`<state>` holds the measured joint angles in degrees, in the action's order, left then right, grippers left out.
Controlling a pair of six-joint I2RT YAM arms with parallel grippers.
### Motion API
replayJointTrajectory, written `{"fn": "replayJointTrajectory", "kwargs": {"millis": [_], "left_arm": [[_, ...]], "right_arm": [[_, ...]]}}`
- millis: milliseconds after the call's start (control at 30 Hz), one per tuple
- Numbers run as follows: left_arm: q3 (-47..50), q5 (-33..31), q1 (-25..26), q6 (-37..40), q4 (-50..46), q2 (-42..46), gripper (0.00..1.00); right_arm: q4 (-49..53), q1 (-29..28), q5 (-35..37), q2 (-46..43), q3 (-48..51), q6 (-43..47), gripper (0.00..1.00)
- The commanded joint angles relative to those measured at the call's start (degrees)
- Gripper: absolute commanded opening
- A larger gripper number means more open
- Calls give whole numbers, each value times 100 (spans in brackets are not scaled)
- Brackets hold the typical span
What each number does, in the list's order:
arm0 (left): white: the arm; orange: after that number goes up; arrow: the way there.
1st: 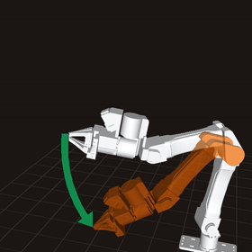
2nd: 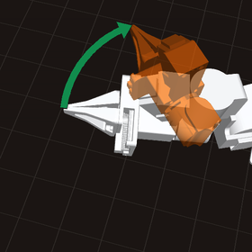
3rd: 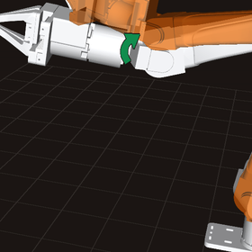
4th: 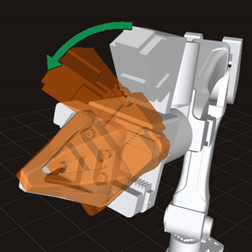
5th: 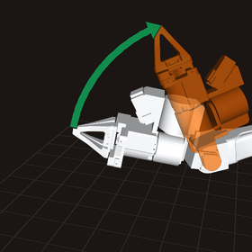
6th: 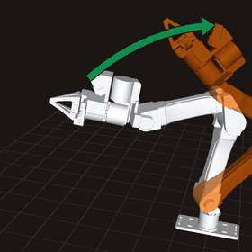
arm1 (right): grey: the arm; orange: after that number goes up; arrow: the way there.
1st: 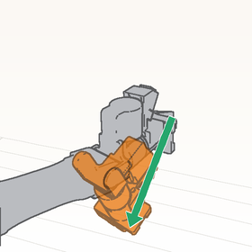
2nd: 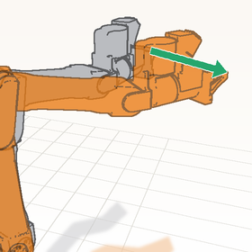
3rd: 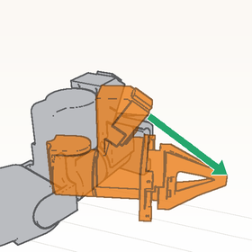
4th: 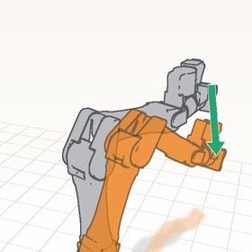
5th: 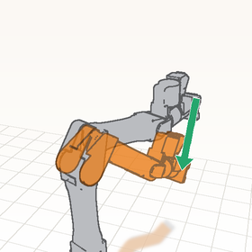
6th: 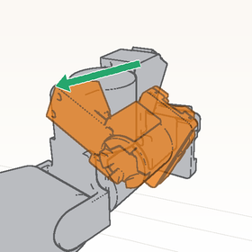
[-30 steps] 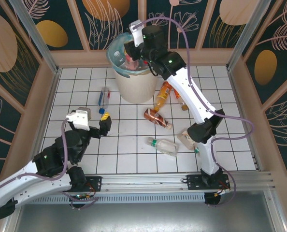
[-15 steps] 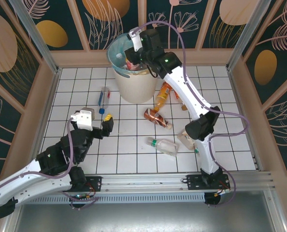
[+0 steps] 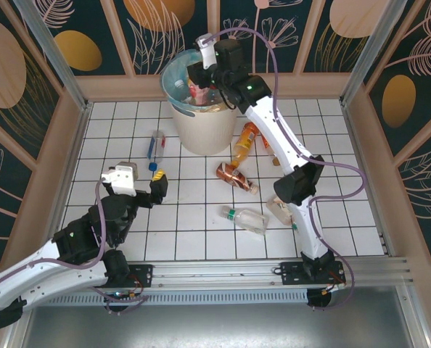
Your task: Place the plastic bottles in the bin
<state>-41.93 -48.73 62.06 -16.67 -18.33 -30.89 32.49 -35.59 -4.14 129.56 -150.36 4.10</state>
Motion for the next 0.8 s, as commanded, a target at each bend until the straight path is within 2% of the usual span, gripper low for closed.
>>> {"fn": "replayJointTrajectory", "kwargs": {"millis": [0, 333, 567, 767], "left_arm": [[18, -161, 19, -80, -23, -23, 98], [30, -181, 21, -172, 13, -11, 97], [75, -198, 17, -246, 13, 47, 97], [167, -156, 20, -322, 42, 25, 96]], "right_arm": [[558, 53, 352, 194, 235, 54, 14], [-1300, 120, 1326, -697, 711, 300, 12], [-1466, 386, 1304, -226, 830, 561, 13], [-1575, 390, 1118, 326, 1060, 828, 17]]}}
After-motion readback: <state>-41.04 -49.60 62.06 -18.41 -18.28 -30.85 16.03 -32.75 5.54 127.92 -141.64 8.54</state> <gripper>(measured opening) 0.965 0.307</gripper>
